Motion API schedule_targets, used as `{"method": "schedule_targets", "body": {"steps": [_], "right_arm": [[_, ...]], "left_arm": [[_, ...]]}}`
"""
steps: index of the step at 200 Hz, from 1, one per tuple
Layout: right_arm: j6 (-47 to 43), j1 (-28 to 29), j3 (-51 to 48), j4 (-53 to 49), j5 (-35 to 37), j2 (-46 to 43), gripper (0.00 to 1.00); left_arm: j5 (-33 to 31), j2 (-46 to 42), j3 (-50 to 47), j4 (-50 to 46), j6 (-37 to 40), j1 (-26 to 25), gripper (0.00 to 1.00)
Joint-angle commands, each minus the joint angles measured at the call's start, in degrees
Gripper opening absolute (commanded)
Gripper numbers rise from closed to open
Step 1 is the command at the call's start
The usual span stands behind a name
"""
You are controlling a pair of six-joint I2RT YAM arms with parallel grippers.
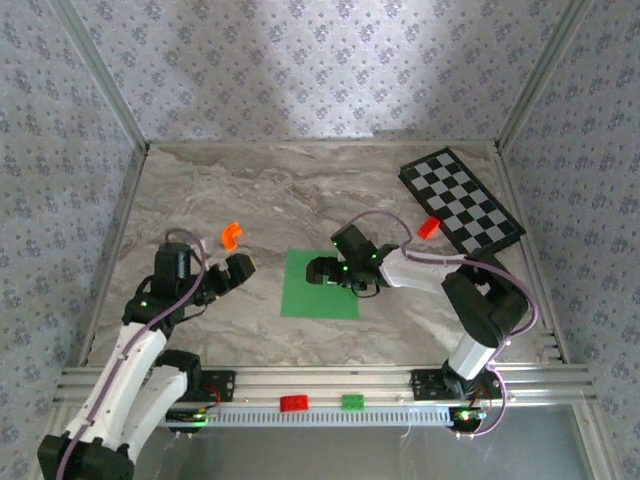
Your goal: Fold a paper plane with a square sheet of paper (pick it up from the middle)
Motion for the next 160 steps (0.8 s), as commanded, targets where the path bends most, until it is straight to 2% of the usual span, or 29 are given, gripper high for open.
{"method": "schedule_targets", "body": {"steps": [1, 21, 53, 82, 100, 110, 129, 160], "right_arm": [[6.1, 1.7, -2.8, 1.6, -2.2, -1.9, 1.0], [5.1, 1.0, -2.4, -0.9, 0.4, -7.1, 1.0], [4.1, -2.2, -4.4, -8.5, 10.4, -18.1, 1.0], [8.2, -5.1, -11.3, -10.8, 23.3, -30.7, 1.0], [10.1, -7.6, -17.2, -10.0, 28.4, -39.1, 1.0], [10.3, -10.6, -20.2, -8.6, 27.0, -43.5, 1.0], [7.3, -18.3, -25.1, -5.4, 16.5, -50.2, 1.0], [5.4, -26.4, -26.6, -10.7, 9.0, -54.1, 1.0]], "left_arm": [[-4.5, 1.1, -0.4, 0.5, -2.3, -4.5, 1.0], [-7.7, 6.5, 2.0, -0.4, -0.7, -8.6, 1.0], [-15.0, 17.8, 9.1, -2.7, 1.8, -16.4, 1.0], [-20.7, 28.5, 15.4, -2.2, 1.8, -22.5, 1.0], [-24.4, 34.6, 19.6, -1.8, 1.3, -26.4, 1.0], [-26.6, 37.9, 22.1, -1.8, 0.8, -28.4, 1.0], [-28.7, 45.4, 27.2, -3.0, -0.7, -31.3, 1.0], [-28.6, 57.5, 37.1, -8.3, -2.2, -34.3, 1.0]]}}
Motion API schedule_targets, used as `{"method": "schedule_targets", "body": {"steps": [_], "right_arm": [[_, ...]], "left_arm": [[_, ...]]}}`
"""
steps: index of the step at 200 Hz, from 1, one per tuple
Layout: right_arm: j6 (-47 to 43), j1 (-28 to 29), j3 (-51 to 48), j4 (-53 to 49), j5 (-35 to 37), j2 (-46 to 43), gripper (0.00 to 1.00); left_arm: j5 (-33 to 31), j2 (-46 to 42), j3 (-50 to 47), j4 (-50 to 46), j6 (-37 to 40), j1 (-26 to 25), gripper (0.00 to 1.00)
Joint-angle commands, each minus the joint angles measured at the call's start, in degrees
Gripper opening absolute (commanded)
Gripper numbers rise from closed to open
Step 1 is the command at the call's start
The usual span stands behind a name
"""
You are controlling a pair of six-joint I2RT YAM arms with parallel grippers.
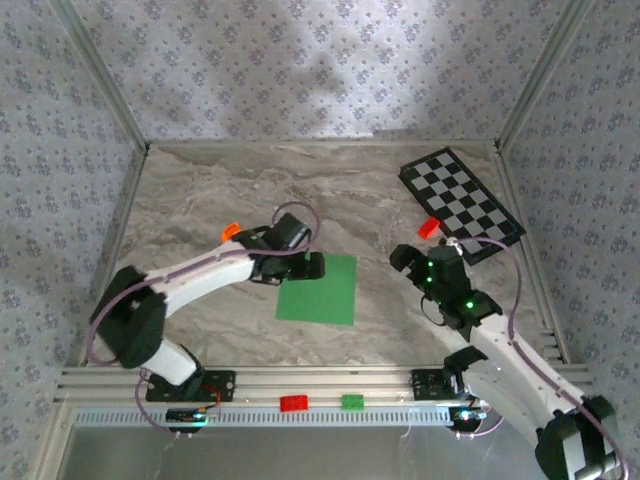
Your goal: Fold a paper plane with a square sheet of paper (pick it up from the middle)
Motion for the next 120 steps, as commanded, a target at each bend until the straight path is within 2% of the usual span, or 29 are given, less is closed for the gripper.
{"method": "schedule_targets", "body": {"steps": [1, 27, 52, 120], "right_arm": [[-2.0, -3.9, -0.5, -3.5, -6.8, -1.7, 1.0], [-3.5, -6.2, 0.7, -6.8, -9.1, -0.5, 0.99], [-5.8, -7.5, 1.1, -4.7, -13.5, 1.8, 1.0], [-8.1, -7.9, 3.1, -3.1, -17.3, 7.6, 1.0]], "left_arm": [[-2.5, 6.8, 6.8, -5.2, -1.6, -2.0, 1.0], [-3.6, 14.6, 13.5, -11.0, -3.1, -3.5, 1.0], [-3.3, 19.3, 17.9, -13.6, -2.7, -4.2, 1.0], [-2.3, 22.7, 19.7, -15.0, -0.9, -4.8, 1.0]]}}
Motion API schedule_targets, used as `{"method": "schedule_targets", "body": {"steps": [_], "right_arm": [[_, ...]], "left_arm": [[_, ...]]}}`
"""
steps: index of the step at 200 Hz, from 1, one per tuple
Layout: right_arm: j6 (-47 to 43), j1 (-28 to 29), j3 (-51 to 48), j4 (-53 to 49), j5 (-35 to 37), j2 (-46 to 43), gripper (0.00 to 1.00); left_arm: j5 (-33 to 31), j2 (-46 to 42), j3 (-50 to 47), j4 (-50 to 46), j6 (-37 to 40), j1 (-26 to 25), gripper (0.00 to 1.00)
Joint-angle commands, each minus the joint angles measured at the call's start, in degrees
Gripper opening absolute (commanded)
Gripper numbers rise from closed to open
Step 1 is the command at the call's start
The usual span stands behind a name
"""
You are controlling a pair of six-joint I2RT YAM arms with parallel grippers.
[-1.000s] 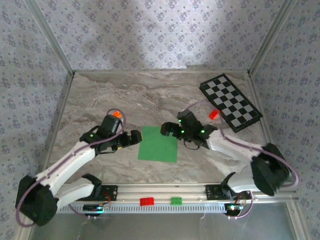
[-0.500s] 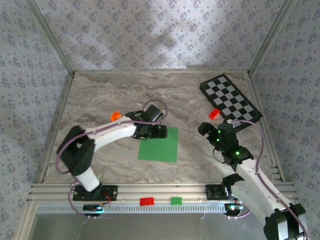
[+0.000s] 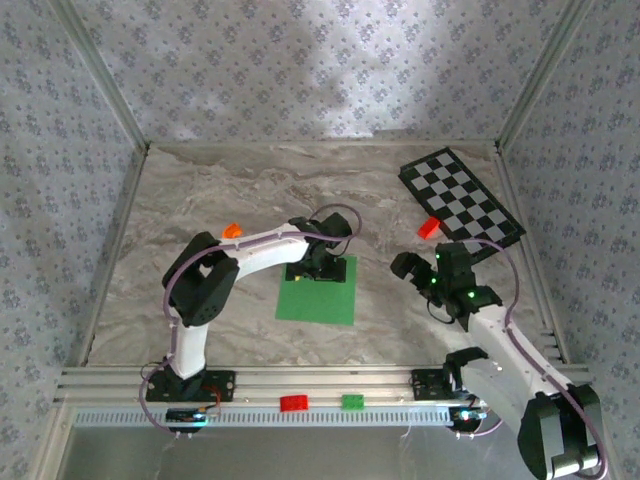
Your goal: Fold a paper plane with a square sheet of paper (pick it up from the middle)
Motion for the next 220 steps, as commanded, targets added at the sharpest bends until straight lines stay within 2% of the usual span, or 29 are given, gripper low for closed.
{"method": "schedule_targets", "body": {"steps": [1, 69, 129, 220], "right_arm": [[-2.0, -0.3, 2.5, 0.2, -2.7, 0.7, 0.99], [-1.9, -0.4, 3.0, -0.1, -2.9, 1.2, 1.0], [-1.3, -0.4, 2.6, -1.5, -3.2, 0.7, 1.0], [-0.2, -0.3, 2.1, -1.7, -2.7, 0.9, 1.0]], "left_arm": [[-0.1, 0.9, 1.4, -3.2, 0.9, -0.5, 1.0], [1.8, 2.7, 1.3, -2.1, 2.4, -1.2, 1.0], [-0.8, 3.2, 1.4, -4.1, 2.0, -1.9, 1.0], [-1.7, 5.7, -0.7, -2.4, -0.5, -2.3, 1.0]]}}
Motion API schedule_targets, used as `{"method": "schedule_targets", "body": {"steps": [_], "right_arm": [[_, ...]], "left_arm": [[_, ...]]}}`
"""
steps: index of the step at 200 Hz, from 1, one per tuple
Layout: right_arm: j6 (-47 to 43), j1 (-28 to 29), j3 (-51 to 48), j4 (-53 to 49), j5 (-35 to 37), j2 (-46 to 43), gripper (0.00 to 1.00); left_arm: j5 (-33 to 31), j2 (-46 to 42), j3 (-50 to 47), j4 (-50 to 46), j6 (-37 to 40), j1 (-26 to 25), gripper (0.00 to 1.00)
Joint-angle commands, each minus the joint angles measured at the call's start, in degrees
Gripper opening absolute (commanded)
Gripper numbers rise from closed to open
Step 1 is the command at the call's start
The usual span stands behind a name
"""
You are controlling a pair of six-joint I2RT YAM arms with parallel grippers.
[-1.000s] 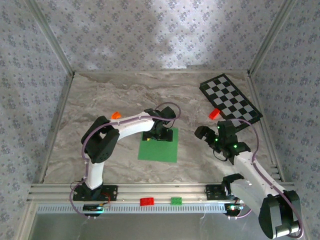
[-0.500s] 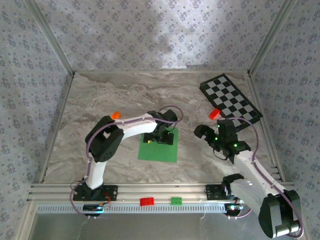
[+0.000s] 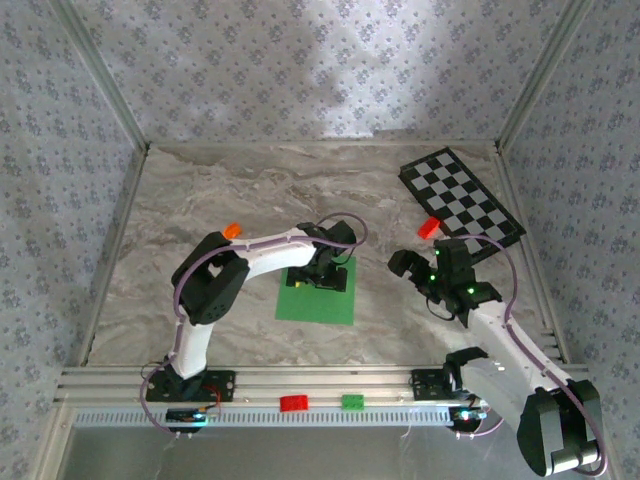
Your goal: Fold a paper plane with a square sheet of paper (pick it up from the middle)
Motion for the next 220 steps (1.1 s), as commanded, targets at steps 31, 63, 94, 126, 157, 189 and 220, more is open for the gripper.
{"method": "schedule_targets", "body": {"steps": [31, 63, 94, 126, 157, 189, 220], "right_arm": [[1.3, -0.4, 0.2, -2.1, -0.7, -0.7, 1.0], [1.4, -0.3, 0.0, -2.7, -0.8, -1.8, 1.0], [1.8, -0.4, 0.2, -3.2, -0.2, -2.7, 1.0], [2.6, -0.3, 0.3, -3.2, -0.4, -3.2, 1.0], [3.9, -0.3, 0.5, -4.0, 2.6, -5.1, 1.0], [4.1, -0.4, 3.1, -10.3, 11.3, -7.6, 1.0], [3.6, -2.5, 2.2, -12.4, 11.3, -11.4, 0.9]], "left_arm": [[-1.3, 2.6, -1.0, -1.1, -1.4, -0.6, 0.97], [-1.2, 2.1, -1.2, -0.7, -1.6, -0.7, 0.95], [-1.0, 1.9, -1.5, -0.4, -1.6, -0.9, 0.95], [-1.5, 1.2, -1.3, -0.2, -1.6, -1.0, 0.88], [-1.5, -0.6, -2.1, 1.3, -1.7, -1.0, 0.73], [-1.8, -4.0, -4.0, 3.7, -2.1, -1.0, 0.57], [-1.5, -9.8, -7.8, 10.3, -0.7, -1.0, 0.49]]}}
